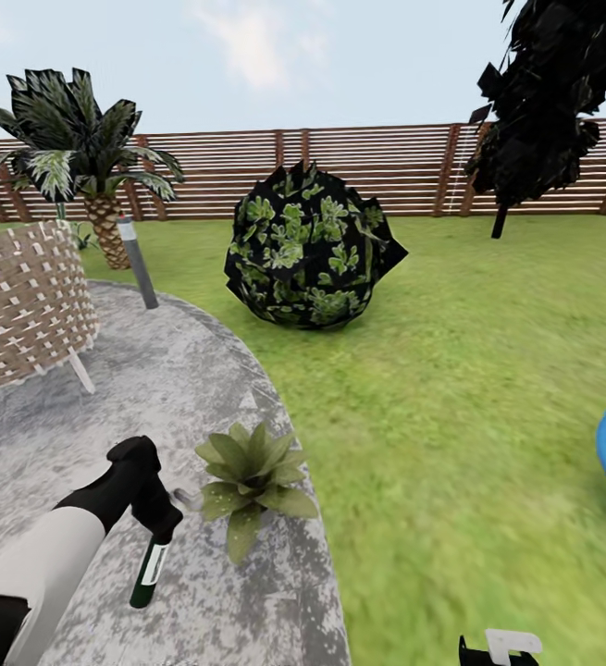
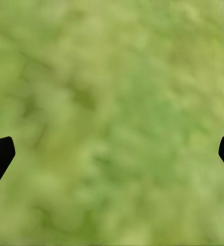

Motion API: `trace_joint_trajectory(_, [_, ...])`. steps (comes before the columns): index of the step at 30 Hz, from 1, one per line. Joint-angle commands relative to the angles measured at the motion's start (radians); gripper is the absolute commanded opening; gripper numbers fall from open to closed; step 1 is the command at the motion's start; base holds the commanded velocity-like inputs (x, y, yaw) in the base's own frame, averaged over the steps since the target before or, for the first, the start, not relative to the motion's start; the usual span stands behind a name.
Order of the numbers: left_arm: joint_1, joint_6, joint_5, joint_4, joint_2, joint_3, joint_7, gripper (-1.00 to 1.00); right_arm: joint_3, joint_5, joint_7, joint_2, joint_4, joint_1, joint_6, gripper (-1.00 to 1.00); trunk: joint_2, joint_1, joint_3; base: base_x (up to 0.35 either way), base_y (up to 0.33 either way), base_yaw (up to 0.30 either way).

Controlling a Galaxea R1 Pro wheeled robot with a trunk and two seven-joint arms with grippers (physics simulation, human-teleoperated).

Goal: Pick up the pesticide atomizer in the garden and spray insectifuge to fully cover both potted plants in the garden.

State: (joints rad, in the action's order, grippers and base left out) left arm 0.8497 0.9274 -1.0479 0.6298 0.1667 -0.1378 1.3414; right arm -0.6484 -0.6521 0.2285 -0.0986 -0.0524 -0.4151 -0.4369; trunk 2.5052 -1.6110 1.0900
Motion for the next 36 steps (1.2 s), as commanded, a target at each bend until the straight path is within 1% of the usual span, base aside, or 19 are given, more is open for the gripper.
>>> trace_joint_trajectory(1, [0.010,0.026,-0.008,0.002,-0.001,-0.004,0.010,-1.00,-0.007,-0.011,0.005,-0.001,0.002,-0.001,-0.003,1.00,0.000,0.000,0.001,-0.088,-0.253,0.195])
trace_joint_trajectory(2, [0.026,0.033,-0.008,0.002,-0.005,-0.004,0.011,-1.00,-0.007,-0.011,0.005,-0.001,0.002,-0.001,-0.003,1.00,0.000,0.000,0.001,-0.179,-0.221,0.080])
trace_joint_trajectory(5, [0.051,0.038,-0.008,0.003,-0.012,-0.003,0.011,-1.00,-0.007,-0.011,0.005,-0.001,0.002,-0.001,-0.003,1.00,0.000,0.000,0.001,-0.221,-0.207,0.031])
trace_joint_trajectory(8, [0.086,0.040,-0.006,0.004,-0.025,-0.003,0.012,-1.00,-0.007,-0.011,0.005,-0.001,0.002,-0.001,-0.003,1.00,0.000,0.000,0.001,-0.244,-0.199,0.005])
trace_joint_trajectory(13, [0.097,0.042,-0.006,0.004,-0.030,-0.003,0.012,-1.00,-0.006,-0.011,0.005,0.002,0.002,-0.001,-0.003,1.00,0.000,0.000,0.001,-0.144,-0.210,0.045])
trace_joint_trajectory(22, [0.097,0.042,-0.004,0.002,-0.032,-0.002,0.012,-1.00,-0.006,-0.011,0.005,0.002,0.001,-0.001,-0.003,1.00,0.000,0.000,0.001,0.222,-0.203,0.235])
trace_joint_trajectory(31, [0.097,0.041,-0.004,0.002,-0.033,-0.004,0.012,-1.00,-0.007,-0.011,0.006,-0.003,-0.001,-0.001,-0.003,1.00,0.000,0.000,0.001,0.279,-0.157,0.017])
trace_joint_trajectory(36, [0.097,0.041,-0.003,0.001,-0.032,-0.005,0.012,-1.00,-0.007,-0.011,0.006,-0.002,-0.001,-0.001,-0.003,1.00,0.000,0.000,0.001,0.151,-0.241,0.000])
